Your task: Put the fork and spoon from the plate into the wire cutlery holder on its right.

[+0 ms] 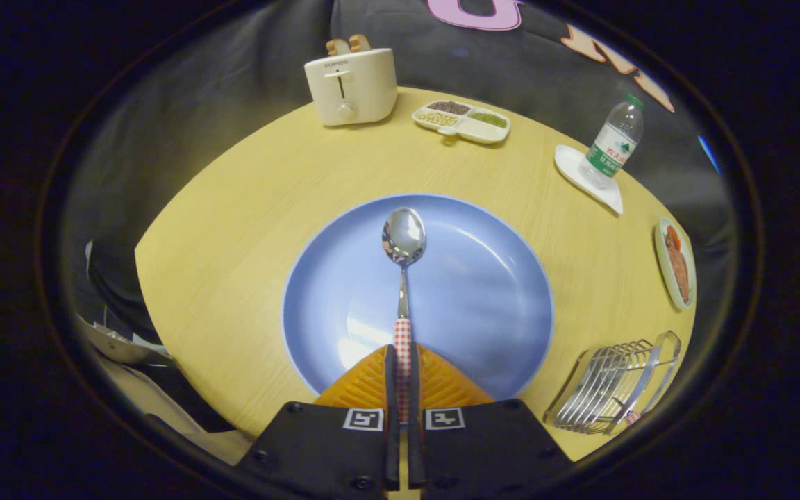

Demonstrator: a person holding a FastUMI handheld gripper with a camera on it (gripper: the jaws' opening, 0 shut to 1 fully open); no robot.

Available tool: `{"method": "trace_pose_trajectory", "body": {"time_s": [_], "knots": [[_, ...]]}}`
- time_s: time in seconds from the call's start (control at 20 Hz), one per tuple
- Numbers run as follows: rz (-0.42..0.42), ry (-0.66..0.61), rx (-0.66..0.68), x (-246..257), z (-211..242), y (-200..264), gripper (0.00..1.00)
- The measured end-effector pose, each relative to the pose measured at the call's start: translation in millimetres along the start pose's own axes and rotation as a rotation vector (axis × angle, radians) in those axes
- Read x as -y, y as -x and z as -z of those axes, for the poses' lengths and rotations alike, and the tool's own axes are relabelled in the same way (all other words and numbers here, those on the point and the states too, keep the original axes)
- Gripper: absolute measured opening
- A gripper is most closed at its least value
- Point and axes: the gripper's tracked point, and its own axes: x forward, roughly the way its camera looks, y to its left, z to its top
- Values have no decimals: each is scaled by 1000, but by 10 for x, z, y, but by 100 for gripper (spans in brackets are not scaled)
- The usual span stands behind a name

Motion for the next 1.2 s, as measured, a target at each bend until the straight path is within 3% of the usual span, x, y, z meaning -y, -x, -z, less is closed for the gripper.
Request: {"method": "trace_pose_trajectory", "body": {"time_s": [1.2], "knots": [[98, 86, -171, 1084, 187, 1306, 8]]}}
